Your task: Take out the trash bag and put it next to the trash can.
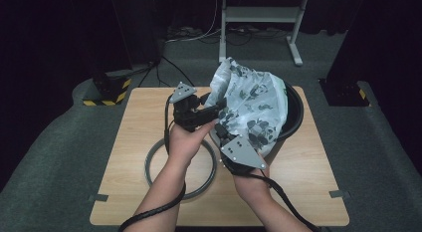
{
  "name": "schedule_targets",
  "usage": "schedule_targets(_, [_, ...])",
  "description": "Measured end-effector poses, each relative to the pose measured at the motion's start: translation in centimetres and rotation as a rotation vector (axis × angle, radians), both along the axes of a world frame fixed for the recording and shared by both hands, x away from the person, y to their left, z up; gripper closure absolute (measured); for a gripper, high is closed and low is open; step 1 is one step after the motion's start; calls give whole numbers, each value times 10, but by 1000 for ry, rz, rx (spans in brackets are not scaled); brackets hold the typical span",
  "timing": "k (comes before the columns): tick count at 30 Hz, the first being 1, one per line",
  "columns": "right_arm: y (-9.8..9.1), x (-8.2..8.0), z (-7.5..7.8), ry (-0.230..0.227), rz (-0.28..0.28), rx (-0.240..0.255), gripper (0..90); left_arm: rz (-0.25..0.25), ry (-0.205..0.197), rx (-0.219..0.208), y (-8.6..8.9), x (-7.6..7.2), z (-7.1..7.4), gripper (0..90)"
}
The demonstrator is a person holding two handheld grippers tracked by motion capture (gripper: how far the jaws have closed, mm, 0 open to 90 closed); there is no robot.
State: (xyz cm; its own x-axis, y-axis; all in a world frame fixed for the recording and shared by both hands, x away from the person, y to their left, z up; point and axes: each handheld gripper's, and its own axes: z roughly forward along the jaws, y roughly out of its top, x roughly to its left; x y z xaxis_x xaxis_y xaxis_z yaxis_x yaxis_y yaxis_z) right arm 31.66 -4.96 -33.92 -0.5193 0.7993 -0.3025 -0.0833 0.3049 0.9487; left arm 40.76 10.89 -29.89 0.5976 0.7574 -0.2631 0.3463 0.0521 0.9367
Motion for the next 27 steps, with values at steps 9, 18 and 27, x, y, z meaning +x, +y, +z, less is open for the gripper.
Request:
schedule_targets(9, [-1, 1, -2, 3, 2, -22, 900, -72, 54, 103, -6, 8, 3, 679])
schedule_targets(18, [-8, -4, 4, -4, 18, 15, 801, -67, 55, 51, -4, 11, -4, 895])
schedule_targets(27, [-37, -16, 30, -12, 28, 125, 655, -2, -39, -24, -3, 5, -3, 897])
